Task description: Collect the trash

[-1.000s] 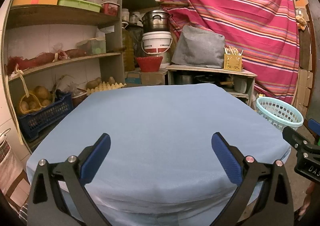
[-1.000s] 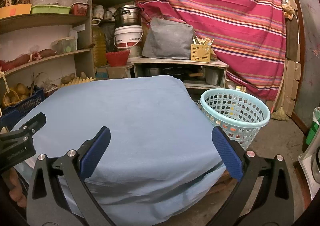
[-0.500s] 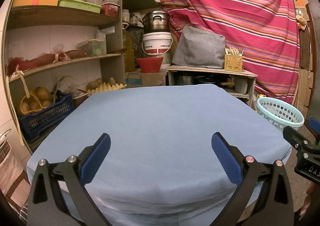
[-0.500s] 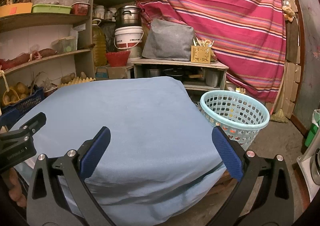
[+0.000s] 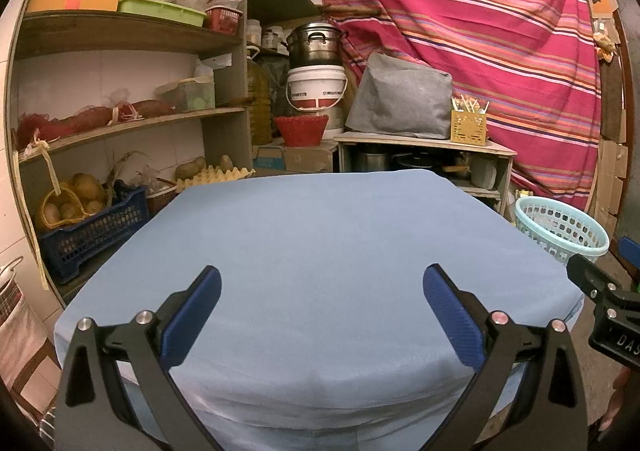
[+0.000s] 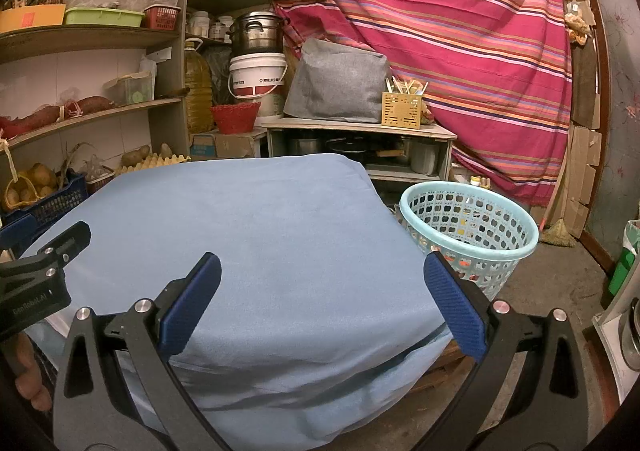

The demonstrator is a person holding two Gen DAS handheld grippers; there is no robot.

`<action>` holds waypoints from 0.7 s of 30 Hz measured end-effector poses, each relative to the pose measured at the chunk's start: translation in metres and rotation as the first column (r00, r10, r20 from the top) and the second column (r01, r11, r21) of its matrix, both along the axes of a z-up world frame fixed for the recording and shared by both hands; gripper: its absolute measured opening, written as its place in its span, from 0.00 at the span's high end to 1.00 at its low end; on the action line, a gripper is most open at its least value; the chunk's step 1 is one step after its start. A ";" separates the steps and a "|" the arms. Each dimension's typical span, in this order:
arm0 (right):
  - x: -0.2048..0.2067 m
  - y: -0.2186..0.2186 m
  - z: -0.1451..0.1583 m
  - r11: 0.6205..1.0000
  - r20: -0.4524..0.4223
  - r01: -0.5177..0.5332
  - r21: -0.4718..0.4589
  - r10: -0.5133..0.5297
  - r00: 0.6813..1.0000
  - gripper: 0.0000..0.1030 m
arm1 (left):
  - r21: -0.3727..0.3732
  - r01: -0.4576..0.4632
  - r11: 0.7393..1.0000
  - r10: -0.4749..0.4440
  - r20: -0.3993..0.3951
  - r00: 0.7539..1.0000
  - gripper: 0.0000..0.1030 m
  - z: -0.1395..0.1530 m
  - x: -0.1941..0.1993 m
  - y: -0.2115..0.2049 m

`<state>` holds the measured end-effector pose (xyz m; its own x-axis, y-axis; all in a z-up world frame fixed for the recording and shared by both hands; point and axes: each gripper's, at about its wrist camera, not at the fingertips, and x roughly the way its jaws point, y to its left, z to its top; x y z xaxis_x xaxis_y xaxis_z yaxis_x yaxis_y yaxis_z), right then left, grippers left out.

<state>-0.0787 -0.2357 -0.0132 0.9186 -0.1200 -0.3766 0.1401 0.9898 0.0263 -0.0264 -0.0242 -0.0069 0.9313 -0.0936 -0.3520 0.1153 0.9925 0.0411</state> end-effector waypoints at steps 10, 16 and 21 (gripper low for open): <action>0.000 0.000 0.000 1.000 0.001 -0.001 -0.001 0.001 1.000 0.04 | 0.001 -0.002 1.000 0.002 0.002 1.000 0.04 0.000 0.000 -0.001; -0.001 0.000 -0.001 1.000 0.001 0.000 -0.001 0.000 1.000 0.04 | 0.002 -0.003 1.000 0.003 0.004 1.000 0.04 -0.001 0.000 0.000; -0.001 0.000 -0.001 1.000 0.001 -0.001 -0.003 0.001 1.000 0.04 | 0.002 -0.003 1.000 0.003 0.004 1.000 0.04 0.000 0.000 0.001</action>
